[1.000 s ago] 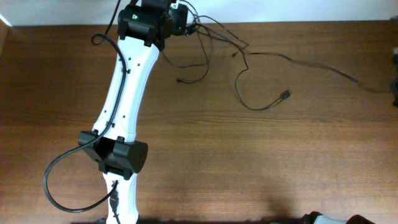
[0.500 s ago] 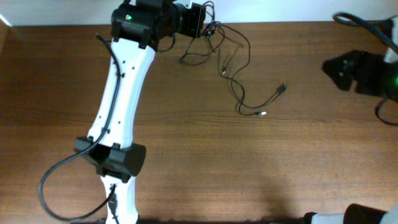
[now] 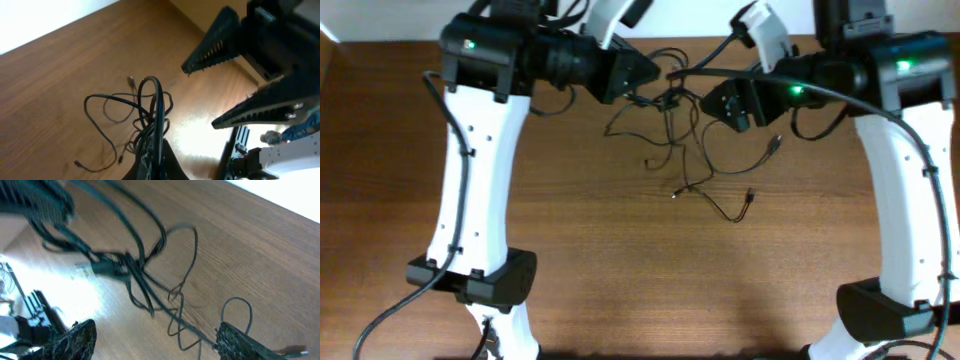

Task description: Untangle cables

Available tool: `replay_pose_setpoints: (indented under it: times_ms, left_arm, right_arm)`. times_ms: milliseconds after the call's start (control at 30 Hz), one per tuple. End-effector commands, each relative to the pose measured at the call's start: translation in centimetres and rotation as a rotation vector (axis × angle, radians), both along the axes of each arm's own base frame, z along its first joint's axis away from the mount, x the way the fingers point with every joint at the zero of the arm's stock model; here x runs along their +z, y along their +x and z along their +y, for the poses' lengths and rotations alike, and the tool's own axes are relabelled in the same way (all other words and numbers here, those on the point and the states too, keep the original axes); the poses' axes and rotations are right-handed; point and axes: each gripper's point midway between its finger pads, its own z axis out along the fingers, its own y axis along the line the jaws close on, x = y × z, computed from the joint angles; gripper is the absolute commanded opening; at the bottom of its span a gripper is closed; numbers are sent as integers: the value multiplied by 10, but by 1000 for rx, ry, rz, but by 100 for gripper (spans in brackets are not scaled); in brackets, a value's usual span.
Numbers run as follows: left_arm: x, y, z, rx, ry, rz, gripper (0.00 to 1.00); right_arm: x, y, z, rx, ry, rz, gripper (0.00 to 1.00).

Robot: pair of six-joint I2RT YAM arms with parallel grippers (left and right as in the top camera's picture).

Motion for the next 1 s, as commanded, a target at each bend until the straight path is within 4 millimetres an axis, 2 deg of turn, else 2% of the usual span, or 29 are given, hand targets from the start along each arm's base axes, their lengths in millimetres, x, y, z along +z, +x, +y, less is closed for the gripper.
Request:
replay_pose_setpoints:
  times_ms: [0, 100, 267, 300, 333, 433, 567, 600, 667, 700, 733, 867, 967]
  left_arm:
    - [19, 2, 27, -2, -95, -15, 0]
    - [29, 2, 38, -11, -162, -6, 0]
    - [34, -2, 36, -35, -196, 3, 0]
    - [34, -2, 36, -34, -195, 2, 0]
    - [34, -2, 36, -34, -195, 2, 0]
    - [33, 1, 39, -23, -190, -3, 0]
    - [26, 9, 45, 24, -137, -16, 0]
    - [17, 17, 53, 77, -75, -27, 0]
    - [-2, 37, 75, 220, 74, -37, 0]
    - [-9, 45, 87, 295, 131, -33, 0]
    - [-17, 58, 107, 424, 212, -29, 0]
    - [-25, 74, 133, 566, 315, -50, 2]
    - [-35, 81, 141, 597, 354, -47, 5]
  right_arm:
    - [-19, 10, 7, 49, -55, -6, 67]
    - [-27, 10, 21, 117, -68, -23, 65]
    - [-41, 18, 38, 177, -100, -50, 65]
    - [-42, 20, 38, 176, -101, -51, 60]
    - [-44, 21, 38, 176, -102, -46, 50]
    - [-45, 21, 38, 176, -103, -41, 4]
    - [-39, 21, 37, 148, -88, -38, 4]
    - [-31, 20, 36, 122, -71, -41, 4]
    - [6, 14, 33, 53, -23, -88, 4]
    - [27, 8, 29, 19, -3, -126, 4]
    - [62, -4, 21, -34, 30, -193, 4]
    - [114, -40, 5, -81, 78, -311, 4]
    - [146, -67, -19, -179, 84, -401, 4]
